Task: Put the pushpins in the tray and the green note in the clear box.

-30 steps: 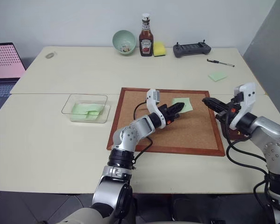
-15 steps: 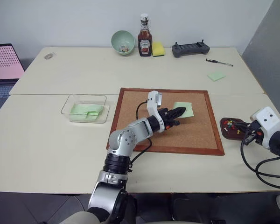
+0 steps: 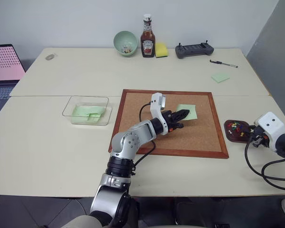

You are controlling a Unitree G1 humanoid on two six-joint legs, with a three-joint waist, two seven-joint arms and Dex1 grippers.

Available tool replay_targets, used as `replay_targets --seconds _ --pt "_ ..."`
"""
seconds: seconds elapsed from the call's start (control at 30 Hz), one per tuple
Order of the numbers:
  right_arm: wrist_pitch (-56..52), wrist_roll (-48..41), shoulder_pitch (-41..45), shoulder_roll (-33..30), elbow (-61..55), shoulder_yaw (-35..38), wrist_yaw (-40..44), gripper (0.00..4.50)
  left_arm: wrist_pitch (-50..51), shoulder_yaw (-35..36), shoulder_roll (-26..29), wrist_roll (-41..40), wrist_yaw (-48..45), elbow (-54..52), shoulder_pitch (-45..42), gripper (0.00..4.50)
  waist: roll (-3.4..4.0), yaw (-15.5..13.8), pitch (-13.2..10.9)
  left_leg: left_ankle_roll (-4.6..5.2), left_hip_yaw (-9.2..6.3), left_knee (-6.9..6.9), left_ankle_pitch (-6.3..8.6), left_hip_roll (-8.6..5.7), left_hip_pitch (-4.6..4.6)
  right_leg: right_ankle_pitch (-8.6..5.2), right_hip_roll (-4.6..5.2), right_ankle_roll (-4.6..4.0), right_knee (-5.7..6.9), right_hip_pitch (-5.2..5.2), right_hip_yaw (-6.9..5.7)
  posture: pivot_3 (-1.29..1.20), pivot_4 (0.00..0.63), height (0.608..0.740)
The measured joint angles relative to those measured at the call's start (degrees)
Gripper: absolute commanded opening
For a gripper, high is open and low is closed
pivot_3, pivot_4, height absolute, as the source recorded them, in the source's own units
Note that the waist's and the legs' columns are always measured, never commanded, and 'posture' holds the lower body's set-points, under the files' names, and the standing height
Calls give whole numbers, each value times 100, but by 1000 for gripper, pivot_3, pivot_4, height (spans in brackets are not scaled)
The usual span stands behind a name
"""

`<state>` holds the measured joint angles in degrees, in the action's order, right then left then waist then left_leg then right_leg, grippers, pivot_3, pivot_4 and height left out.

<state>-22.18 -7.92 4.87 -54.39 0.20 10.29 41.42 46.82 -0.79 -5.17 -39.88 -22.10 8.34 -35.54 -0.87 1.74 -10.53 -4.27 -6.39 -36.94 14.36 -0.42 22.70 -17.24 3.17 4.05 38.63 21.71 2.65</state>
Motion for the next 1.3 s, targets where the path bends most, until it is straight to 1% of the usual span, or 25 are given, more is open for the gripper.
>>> replay_targets --seconds 0.13,0.17,0.2,0.3,0.43,0.63,0.73,0.83,0.93,1.03,1.07,1.13,1.23,1.3 --pt "-6 -17 56 25 4 -15 87 2963 -4 7 -2 25 0 0 0 0 0 -3 0 0 -1 0 0 0 0 0 0 0 0 0 -1 0 150 740" --pt "-22 -31 60 32 3 -11 96 3055 -6 10 -2 31 0 0 0 0 0 -3 0 0 0 0 0 0 0 0 0 0 0 0 0 0 150 740" --pt "-45 -49 67 43 3 -4 100 3364 -8 13 -2 37 0 0 0 0 0 -3 0 0 0 0 0 0 0 0 0 0 0 0 -1 0 150 740" --pt "-162 -204 85 78 -37 117 110 4059 -18 20 -3 71 0 0 0 0 0 -4 0 1 0 0 0 0 0 0 0 0 0 0 0 0 150 740" --pt "-421 -494 141 68 -311 415 234 4059 -100 44 0 112 11 0 -25 0 0 -1 0 1 -1 0 1 0 0 0 0 0 0 0 -1 0 150 740" --pt "-729 -823 313 12 -706 525 422 4059 -214 136 100 240 31 -70 -184 0 0 -3 0 2 -1 -1 1 0 0 0 0 0 0 -1 -2 0 150 740" --pt "-779 -1177 597 88 -1003 523 647 4059 -235 133 354 452 221 -390 -267 0 -1 28 -1 2 0 0 1 4 -2 0 -2 0 2 1 0 0 150 740" --pt "-736 -1412 929 345 -1333 398 734 4059 -225 233 683 590 479 -935 -312 0 -2 22 -2 1 -2 0 1 9 -4 0 -6 0 3 0 -2 0 150 740" --pt "-634 -1559 1262 769 -1418 -46 860 4059 -59 385 1225 784 757 -1471 -267 0 -8 13 -5 -3 -3 0 -1 5 -4 0 -4 0 5 0 -2 0 150 740" --pt "-549 -1613 1667 1248 -1392 -589 1050 4059 253 601 1849 982 1069 -2054 21 0 -12 42 -8 -8 -4 1 -4 7 -3 0 -5 -1 9 7 1 0 150 740" --pt "-517 -1621 1747 1322 -1373 -746 1121 4059 347 712 1962 1035 1170 -2161 83 0 -12 16 -8 -14 -8 1 -8 4 -1 0 -3 -1 12 8 -3 0 150 740" --pt "-423 -1610 2168 1755 -1229 -1185 1280 4059 614 1050 2461 1179 1427 -2494 368 0 -23 60 -14 -17 -10 4 -9 10 -2 1 -8 -1 15 13 -4 0 150 740" --pt "-219 -1523 2544 2147 -868 -1627 1452 4059 754 1457 2911 1426 1668 -2718 664 0 -24 39 -15 -17 -10 1 -9 6 0 1 -3 -2 18 15 -5 0 150 740" --pt "-97 -1433 2738 2372 -642 -1852 1512 4059 782 1635 3065 1554 1772 -2793 867 0 -24 3 -15 -17 -12 0 -9 3 1 1 0 -2 18 15 -7 0 150 740"
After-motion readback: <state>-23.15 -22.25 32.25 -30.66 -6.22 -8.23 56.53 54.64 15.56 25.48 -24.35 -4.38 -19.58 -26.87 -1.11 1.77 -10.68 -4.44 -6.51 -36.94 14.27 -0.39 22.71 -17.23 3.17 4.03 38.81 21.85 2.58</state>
